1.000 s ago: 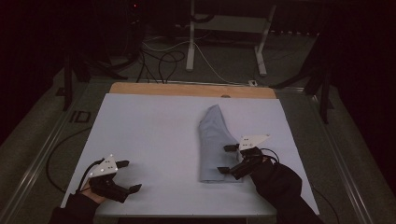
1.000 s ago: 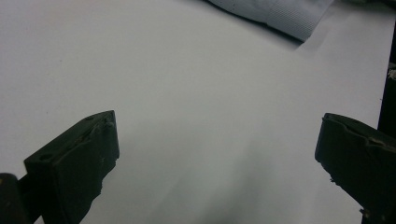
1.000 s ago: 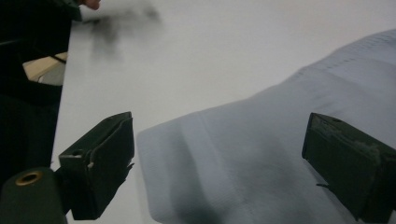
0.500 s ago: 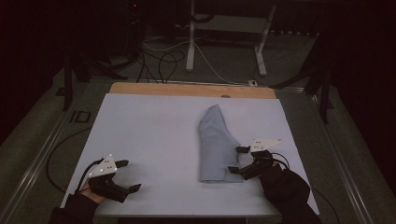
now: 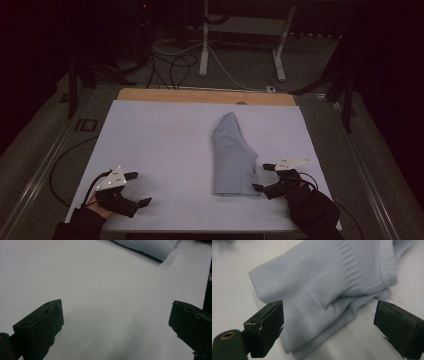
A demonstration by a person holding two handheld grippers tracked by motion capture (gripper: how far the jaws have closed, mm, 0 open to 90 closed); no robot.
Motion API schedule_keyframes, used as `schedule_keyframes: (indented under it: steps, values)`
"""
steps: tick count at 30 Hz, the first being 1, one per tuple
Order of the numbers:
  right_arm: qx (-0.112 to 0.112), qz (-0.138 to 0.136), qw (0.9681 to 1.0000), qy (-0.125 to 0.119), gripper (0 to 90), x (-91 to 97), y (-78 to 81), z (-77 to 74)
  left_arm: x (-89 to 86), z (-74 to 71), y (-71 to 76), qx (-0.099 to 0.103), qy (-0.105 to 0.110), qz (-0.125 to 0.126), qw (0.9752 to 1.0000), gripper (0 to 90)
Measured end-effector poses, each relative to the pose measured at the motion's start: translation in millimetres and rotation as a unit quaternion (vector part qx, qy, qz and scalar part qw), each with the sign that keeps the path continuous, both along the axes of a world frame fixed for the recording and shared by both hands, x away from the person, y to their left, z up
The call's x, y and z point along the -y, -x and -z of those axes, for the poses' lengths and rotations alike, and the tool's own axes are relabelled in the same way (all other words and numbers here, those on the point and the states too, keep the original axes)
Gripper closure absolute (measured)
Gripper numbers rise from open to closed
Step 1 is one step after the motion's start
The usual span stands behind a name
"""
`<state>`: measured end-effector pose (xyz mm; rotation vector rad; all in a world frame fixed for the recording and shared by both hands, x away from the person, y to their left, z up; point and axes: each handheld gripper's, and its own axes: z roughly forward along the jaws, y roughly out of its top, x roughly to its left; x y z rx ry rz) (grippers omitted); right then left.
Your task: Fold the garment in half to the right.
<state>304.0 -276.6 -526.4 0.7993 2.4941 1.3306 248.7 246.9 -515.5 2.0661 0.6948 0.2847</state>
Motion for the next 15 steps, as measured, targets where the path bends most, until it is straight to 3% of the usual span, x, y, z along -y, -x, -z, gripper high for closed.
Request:
schedule_keyframes:
  steps: [9,15]
  values:
    - [-0.014,0.033,0.9993,0.007,9.2,10.3,8.3,5.6,-0.6,1.4,0.6,0.0,-0.004,-0.001,1.0,0.8]
    - [-0.013,0.032,0.9993,0.011,9.2,11.3,9.0,7.4,0.2,0.6,1.2,0.001,-0.003,-0.001,1.0,0.8]
